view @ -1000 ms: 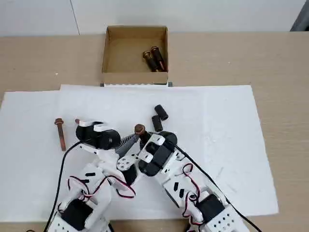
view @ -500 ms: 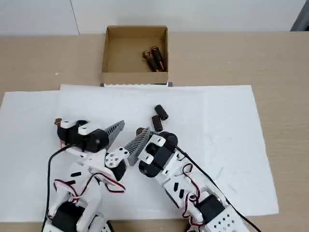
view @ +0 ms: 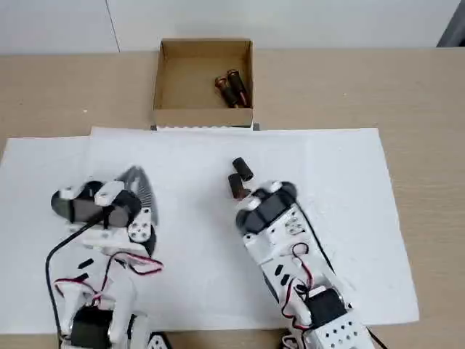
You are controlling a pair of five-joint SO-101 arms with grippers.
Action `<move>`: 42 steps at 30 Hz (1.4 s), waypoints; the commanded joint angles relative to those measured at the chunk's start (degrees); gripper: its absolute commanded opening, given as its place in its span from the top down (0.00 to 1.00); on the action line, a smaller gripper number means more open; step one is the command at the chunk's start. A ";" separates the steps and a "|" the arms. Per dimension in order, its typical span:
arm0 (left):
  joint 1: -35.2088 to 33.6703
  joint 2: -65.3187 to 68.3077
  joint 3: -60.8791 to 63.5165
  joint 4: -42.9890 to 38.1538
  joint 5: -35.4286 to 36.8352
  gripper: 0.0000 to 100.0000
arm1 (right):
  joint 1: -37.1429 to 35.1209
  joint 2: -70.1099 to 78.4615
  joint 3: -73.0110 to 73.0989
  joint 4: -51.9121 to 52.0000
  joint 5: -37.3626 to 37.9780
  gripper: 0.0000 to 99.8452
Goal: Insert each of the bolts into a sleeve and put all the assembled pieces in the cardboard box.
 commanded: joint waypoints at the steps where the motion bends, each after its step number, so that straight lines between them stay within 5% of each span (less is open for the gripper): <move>1: -7.12 -0.44 3.82 -0.44 -2.11 0.99 | 2.51 -0.13 -8.44 6.20 -2.55 1.00; 7: -10.11 -0.44 13.14 -0.35 -2.37 0.99 | 2.51 6.29 -21.10 13.93 -2.64 1.00; 20: -10.29 -0.18 15.34 -0.26 -2.37 0.99 | 2.68 58.33 -65.85 15.25 -2.64 1.00; 31: -10.29 -0.53 15.34 3.52 -2.02 0.99 | 3.21 93.05 -98.11 5.58 3.43 1.00; 42: -10.37 -0.53 15.34 3.52 -2.02 0.99 | 3.82 121.63 -114.90 -18.07 11.16 1.00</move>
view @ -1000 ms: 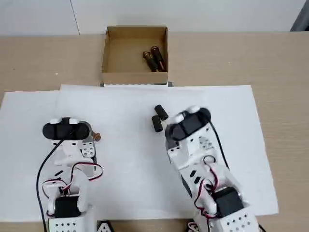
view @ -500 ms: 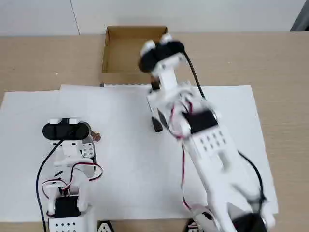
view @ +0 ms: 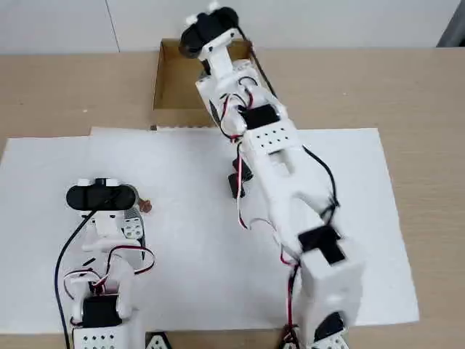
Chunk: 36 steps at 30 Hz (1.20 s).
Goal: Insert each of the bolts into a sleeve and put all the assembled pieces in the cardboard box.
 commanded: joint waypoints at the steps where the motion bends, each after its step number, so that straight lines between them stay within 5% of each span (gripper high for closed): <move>1: -0.26 -0.53 -0.22 0.18 0.00 0.99 | 0.31 5.32 -6.33 -7.34 2.99 1.00; 7: -0.26 -0.53 -0.22 0.26 0.00 0.99 | 0.40 14.64 -11.34 -9.45 4.31 0.98; 13: -0.26 -0.53 -0.22 0.26 0.00 0.99 | 0.31 15.69 -11.78 -6.90 4.22 0.81; 21: -0.26 -0.53 -0.22 0.26 0.00 0.99 | 0.13 6.81 -15.12 10.86 3.96 1.00; 36: 0.09 -0.53 -0.22 0.26 -0.26 0.99 | -0.22 -7.08 -15.12 36.00 3.87 1.00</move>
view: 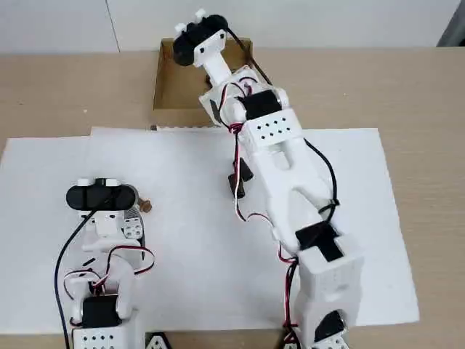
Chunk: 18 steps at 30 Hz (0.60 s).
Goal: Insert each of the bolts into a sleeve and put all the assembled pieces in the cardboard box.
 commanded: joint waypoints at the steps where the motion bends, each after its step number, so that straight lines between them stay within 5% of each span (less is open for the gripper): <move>1: 0.09 -0.53 -0.22 0.18 -0.18 0.99 | -0.31 -5.14 -3.78 4.44 0.09 1.00; 18: 0.09 -0.53 -0.22 0.18 -0.18 0.99 | -1.36 -14.11 -3.69 37.76 -12.66 1.00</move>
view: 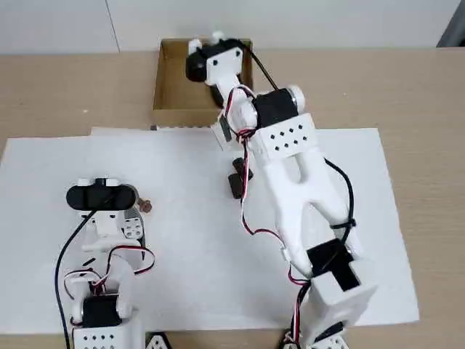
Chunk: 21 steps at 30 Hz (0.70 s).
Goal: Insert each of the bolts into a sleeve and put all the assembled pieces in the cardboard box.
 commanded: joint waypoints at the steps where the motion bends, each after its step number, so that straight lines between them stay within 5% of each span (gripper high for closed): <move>1: 0.09 -0.53 -0.22 0.18 -0.18 0.99 | -0.22 -3.74 -2.64 3.12 -3.60 1.00; 21: 0.00 -0.53 -0.22 0.18 -0.18 0.99 | -0.31 9.45 7.21 -1.36 -6.51 0.97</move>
